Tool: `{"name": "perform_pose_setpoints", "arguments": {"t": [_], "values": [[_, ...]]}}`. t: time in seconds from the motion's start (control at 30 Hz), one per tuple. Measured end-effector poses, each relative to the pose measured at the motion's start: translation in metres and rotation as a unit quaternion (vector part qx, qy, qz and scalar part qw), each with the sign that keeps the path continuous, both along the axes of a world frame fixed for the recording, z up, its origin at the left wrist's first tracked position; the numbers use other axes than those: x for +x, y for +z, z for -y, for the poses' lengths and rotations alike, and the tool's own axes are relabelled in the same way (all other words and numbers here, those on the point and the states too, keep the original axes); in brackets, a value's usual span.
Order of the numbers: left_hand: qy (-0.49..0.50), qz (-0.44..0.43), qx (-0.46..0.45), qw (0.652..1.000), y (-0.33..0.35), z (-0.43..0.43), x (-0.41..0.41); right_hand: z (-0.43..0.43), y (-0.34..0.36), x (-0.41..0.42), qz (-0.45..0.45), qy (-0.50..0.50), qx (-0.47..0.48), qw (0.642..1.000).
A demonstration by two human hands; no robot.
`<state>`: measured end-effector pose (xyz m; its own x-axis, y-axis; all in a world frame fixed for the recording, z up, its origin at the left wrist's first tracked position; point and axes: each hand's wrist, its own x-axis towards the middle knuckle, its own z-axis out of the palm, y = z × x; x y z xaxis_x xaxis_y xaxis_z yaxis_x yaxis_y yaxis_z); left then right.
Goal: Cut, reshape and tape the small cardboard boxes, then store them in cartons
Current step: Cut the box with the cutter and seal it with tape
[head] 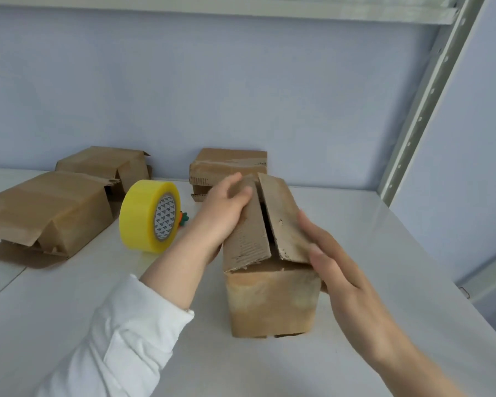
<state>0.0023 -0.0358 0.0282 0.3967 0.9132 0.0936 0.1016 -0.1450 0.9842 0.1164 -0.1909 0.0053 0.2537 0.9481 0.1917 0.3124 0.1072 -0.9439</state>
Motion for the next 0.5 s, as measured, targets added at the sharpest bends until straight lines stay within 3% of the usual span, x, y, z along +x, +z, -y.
{"name": "perform_pose_setpoints", "arguments": {"t": [0.1, 0.2, 0.3, 0.4, 0.5], "values": [[-0.05, -0.196, 0.084, 0.976, -0.002, 0.006, 0.005, -0.005, 0.005, 0.006, 0.095, -0.002, -0.046, 0.994], [-0.055, -0.278, 0.115, 0.952, 0.0, 0.009, 0.006, -0.015, 0.013, 0.011, 0.261, 0.014, -0.057, 0.964], [-0.057, -0.357, 0.137, 0.922, 0.006, 0.011, 0.01, -0.025, 0.024, 0.015, 0.361, -0.005, -0.064, 0.931], [-0.037, -0.375, 0.17, 0.91, 0.011, 0.017, 0.009, -0.028, 0.036, 0.016, 0.428, -0.011, -0.08, 0.9], [-0.014, -0.335, 0.21, 0.918, 0.012, 0.025, -0.005, -0.033, 0.045, 0.018, 0.464, -0.008, -0.063, 0.883]]}}
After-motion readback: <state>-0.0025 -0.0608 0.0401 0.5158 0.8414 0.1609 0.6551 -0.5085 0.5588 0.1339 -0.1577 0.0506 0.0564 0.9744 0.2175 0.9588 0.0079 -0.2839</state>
